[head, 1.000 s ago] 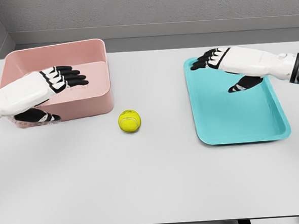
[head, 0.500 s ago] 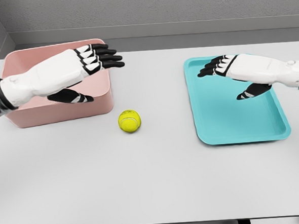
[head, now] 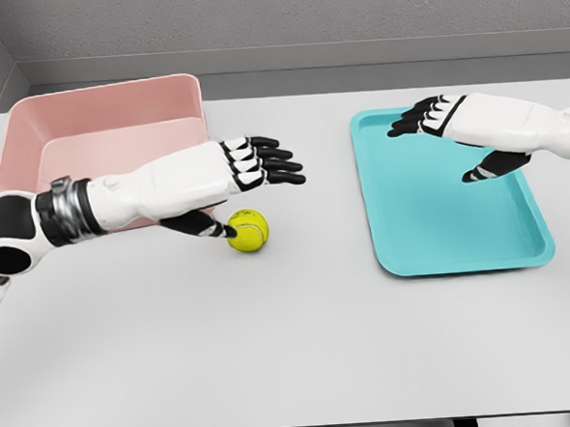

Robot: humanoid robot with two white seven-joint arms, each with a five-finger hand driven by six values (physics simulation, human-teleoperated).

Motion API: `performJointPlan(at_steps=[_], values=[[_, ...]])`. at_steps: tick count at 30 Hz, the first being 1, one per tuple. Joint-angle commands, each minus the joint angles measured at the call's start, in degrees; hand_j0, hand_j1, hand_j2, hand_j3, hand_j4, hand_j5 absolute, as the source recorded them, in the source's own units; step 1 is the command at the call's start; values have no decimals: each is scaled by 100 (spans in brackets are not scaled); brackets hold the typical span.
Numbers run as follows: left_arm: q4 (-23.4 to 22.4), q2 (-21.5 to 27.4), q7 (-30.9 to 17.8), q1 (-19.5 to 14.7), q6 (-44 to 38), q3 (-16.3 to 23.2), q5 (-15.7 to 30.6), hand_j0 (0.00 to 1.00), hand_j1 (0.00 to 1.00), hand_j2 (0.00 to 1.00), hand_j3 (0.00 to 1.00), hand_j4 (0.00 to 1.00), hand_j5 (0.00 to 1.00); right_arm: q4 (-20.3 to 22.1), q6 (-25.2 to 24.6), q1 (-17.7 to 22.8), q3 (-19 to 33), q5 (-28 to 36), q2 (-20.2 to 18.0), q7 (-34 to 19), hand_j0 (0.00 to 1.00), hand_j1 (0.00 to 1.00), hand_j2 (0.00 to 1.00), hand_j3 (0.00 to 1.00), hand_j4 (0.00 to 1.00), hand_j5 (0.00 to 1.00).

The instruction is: Put the tennis from the blue tray into the pink basket with both arms

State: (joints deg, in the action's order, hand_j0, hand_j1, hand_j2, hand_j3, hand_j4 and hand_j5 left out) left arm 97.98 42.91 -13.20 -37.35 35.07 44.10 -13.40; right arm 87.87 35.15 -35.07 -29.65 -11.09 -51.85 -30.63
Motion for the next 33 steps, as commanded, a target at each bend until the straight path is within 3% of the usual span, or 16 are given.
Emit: performJointPlan(at_steps=[1,9,17,24,27,33], values=[[-104,-46,-16,0,-7,55,39,100,100,100,100,100,100,2,-15,0,12,37,0,4,100,100,100,100,100,100],[-578,-37,-16,26,-7,134,118,100,100,100,100,100,100,-6,-15,35,12,37,-18,-22,100,100,100,100,100,100],[-877,-20,-25,-18,-7,573,144,100,100,100,100,100,100,-15,-15,44,12,37,0,-31,100,100,100,100,100,100],[-1079,-37,-33,-44,-7,591,136,100,100,100,100,100,100,-6,-15,105,12,37,0,-13,100,100,100,100,100,100],[-1317,-204,-165,-351,-7,969,267,100,100,100,100,100,100,2,-15,105,12,37,-9,-4,100,100,100,100,100,100],[-1501,-275,-271,-396,-7,1022,294,100,100,100,100,100,100,2,-15,105,12,37,8,-4,100,100,100,100,100,100]])
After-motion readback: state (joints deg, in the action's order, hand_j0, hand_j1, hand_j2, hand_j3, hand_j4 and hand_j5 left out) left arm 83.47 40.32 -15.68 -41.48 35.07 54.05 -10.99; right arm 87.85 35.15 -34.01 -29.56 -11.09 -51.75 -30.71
